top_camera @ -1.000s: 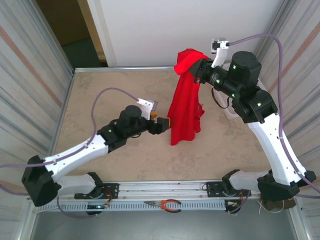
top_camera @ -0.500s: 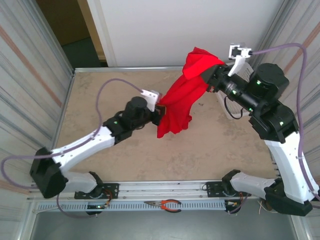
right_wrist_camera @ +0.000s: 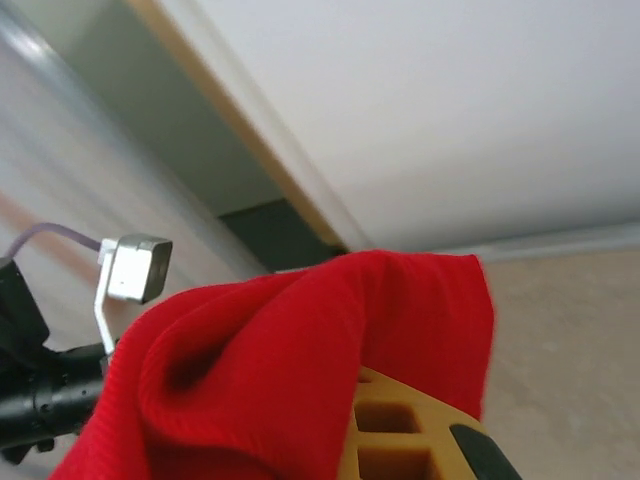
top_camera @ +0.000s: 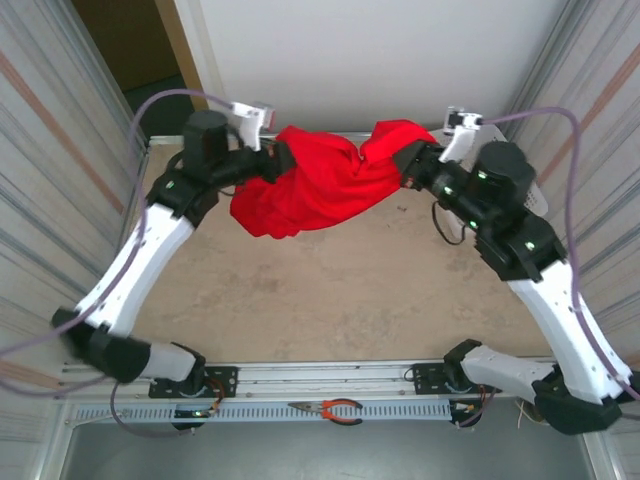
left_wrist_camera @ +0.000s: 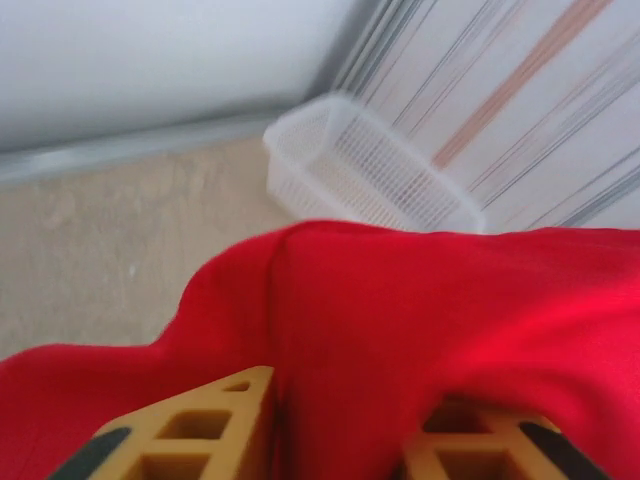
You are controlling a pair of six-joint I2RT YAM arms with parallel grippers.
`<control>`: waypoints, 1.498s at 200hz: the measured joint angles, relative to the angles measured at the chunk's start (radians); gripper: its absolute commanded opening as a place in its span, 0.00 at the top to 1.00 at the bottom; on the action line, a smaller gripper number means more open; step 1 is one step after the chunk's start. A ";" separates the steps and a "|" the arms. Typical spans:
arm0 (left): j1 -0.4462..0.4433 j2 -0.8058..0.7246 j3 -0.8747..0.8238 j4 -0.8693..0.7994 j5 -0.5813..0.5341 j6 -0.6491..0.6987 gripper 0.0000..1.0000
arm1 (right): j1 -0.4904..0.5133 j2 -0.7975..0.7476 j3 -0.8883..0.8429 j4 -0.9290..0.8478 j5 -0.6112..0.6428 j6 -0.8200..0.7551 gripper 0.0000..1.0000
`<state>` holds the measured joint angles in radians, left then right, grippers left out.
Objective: Fold the inside-out t-shirt
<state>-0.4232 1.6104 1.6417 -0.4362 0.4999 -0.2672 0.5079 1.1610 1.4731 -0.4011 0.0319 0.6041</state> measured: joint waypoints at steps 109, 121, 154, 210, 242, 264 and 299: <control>-0.017 -0.115 -0.403 0.029 -0.034 -0.080 0.16 | -0.100 0.174 -0.415 -0.078 -0.003 0.010 0.24; -0.040 -0.138 -0.481 0.062 -0.056 -0.100 0.16 | -0.035 0.153 -0.470 -0.056 -0.006 0.014 0.24; -0.062 -0.154 -0.673 0.127 -0.119 -0.177 0.16 | 0.104 0.264 -0.555 0.014 -0.011 0.021 0.24; -0.050 -0.324 -0.709 0.127 -0.214 -0.210 0.16 | 0.166 0.480 -0.535 0.084 -0.012 0.040 0.26; -0.041 -0.383 -0.709 0.127 -0.226 -0.217 0.16 | 0.166 0.574 -0.472 0.114 -0.010 0.047 0.47; -0.040 -0.386 -0.709 0.126 -0.233 -0.227 0.16 | 0.164 0.613 -0.457 0.134 -0.029 0.043 1.00; -0.031 -0.392 -0.709 0.119 -0.237 -0.228 0.13 | 0.119 0.554 -0.431 0.093 -0.084 0.029 1.00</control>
<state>-0.4541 1.2186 0.9329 -0.3172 0.2626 -0.4950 0.6273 1.7145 1.0420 -0.3084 -0.0521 0.6334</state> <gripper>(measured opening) 0.852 0.054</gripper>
